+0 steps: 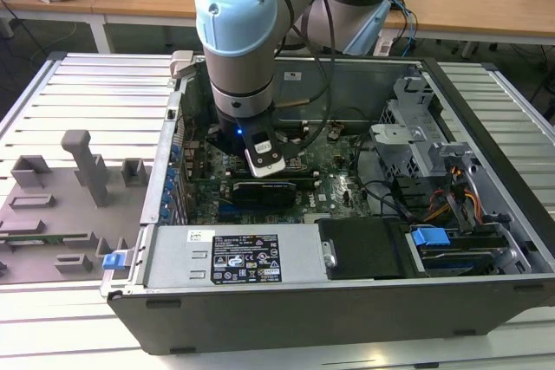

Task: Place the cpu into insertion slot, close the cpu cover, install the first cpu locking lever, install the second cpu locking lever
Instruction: 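Install the second cpu locking lever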

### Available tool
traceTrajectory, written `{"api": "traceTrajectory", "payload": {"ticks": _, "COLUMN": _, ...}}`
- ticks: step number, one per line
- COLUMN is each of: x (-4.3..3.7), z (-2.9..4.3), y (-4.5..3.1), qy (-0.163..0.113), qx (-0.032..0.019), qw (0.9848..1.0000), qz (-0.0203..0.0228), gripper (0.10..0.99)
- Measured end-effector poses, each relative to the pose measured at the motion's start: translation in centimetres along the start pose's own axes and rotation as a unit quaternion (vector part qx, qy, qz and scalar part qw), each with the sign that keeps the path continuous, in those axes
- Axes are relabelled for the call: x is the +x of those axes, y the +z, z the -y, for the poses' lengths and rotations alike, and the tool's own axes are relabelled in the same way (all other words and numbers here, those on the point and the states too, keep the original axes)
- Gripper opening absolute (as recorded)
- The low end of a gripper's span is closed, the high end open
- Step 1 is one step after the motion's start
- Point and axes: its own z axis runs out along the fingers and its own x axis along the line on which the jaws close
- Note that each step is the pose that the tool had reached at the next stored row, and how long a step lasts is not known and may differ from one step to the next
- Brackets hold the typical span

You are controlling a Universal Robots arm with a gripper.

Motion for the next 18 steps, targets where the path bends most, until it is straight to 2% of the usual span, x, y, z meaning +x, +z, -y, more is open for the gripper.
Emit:
{"api": "traceTrajectory", "payload": {"ticks": 8, "x": 0.3, "z": 0.09, "y": 0.12, "qy": -0.001, "qx": -0.0003, "qw": 1.0, "qz": -0.0001, "gripper": 0.106}}
{"api": "traceTrajectory", "payload": {"ticks": 9, "x": 0.3, "z": 0.07, "y": 0.02, "qy": -0.001, "qx": -0.0003, "qw": 1.0, "qz": -0.0001, "gripper": 0.106}}
{"api": "traceTrajectory", "payload": {"ticks": 12, "x": 0.28, "z": -0.17, "y": -0.93, "qy": -0.001, "qx": 0.0018, "qw": 1.0, "qz": 0.0003, "gripper": 0.106}}
{"api": "traceTrajectory", "payload": {"ticks": 13, "x": 0.27, "z": -0.29, "y": -1.38, "qy": -0.001, "qx": 0.0035, "qw": 1.0, "qz": 0.0006, "gripper": 0.106}}
{"api": "traceTrajectory", "payload": {"ticks": 14, "x": 0.27, "z": -0.4, "y": -1.77, "qy": -0.002, "qx": 0.0078, "qw": 1.0, "qz": 0.0015, "gripper": 0.106}}
{"api": "traceTrajectory", "payload": {"ticks": 15, "x": 0.18, "z": -0.44, "y": -1.91, "qy": -0.002, "qx": 0.0183, "qw": 0.9998, "qz": 0.0025, "gripper": 0.106}}
{"api": "traceTrajectory", "payload": {"ticks": 16, "x": -0.18, "z": -0.51, "y": -1.89, "qy": -0.002, "qx": 0.0223, "qw": 0.9997, "qz": 0.0015, "gripper": 0.106}}
{"api": "traceTrajectory", "payload": {"ticks": 18, "x": -1.07, "z": -0.68, "y": -1.83, "qy": -0.001, "qx": 0.0231, "qw": 0.9997, "qz": -0.0005, "gripper": 0.106}}
